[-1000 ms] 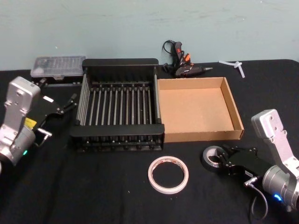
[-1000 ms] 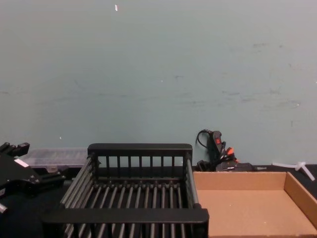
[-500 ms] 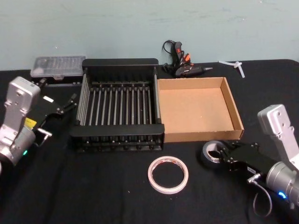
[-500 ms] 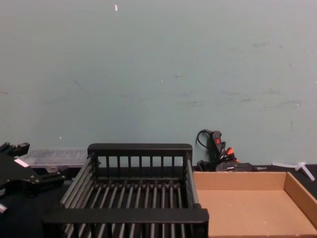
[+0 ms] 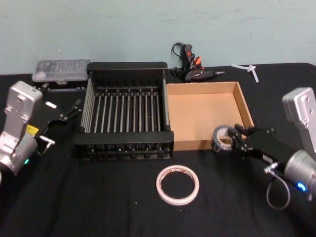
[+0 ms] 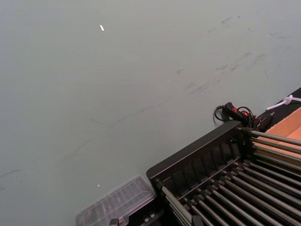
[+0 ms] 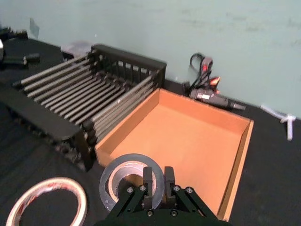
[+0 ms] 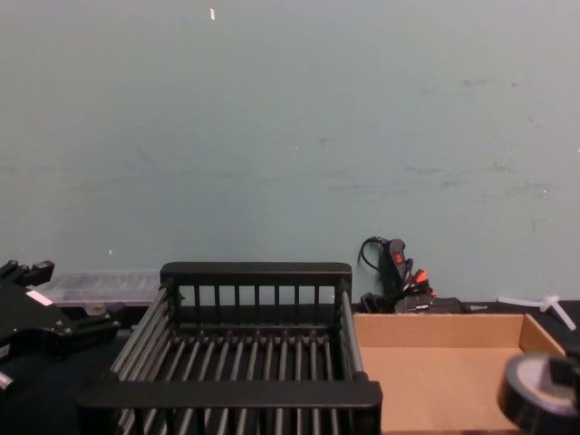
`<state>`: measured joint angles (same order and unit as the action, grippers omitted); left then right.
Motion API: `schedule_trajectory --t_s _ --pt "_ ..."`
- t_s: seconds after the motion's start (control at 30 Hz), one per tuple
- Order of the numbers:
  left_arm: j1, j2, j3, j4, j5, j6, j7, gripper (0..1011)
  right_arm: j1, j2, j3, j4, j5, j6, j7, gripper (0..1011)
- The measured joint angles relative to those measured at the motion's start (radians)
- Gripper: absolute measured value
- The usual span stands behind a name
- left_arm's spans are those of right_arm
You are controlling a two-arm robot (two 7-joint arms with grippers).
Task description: Pick up the white tape and place it into the black box , Pick up the silver tape and place it into the brown box.
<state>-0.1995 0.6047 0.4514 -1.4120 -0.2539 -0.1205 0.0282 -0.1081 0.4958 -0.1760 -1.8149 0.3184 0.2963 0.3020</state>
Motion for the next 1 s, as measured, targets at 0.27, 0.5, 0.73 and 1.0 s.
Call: schedule_trajectory --t_s 0.27,0.5,0.73,1.0 --pt "0.000 0.000 0.000 0.000 0.000 0.000 0.000 1001 0.095 -0.027 -0.021 0.044 -0.011 -0.001 -0.013 155" --pt "0.000 0.000 0.000 0.000 0.000 0.000 0.000 1001 0.194 -0.076 -0.050 0.121 -0.043 0.015 -0.045 155" --pt "0.000 0.000 0.000 0.000 0.000 0.000 0.000 1001 0.300 -0.139 -0.078 0.238 -0.092 0.018 -0.072 155" --pt "0.000 0.000 0.000 0.000 0.000 0.000 0.000 1001 0.395 -0.199 -0.097 0.381 -0.136 0.029 -0.093 155"
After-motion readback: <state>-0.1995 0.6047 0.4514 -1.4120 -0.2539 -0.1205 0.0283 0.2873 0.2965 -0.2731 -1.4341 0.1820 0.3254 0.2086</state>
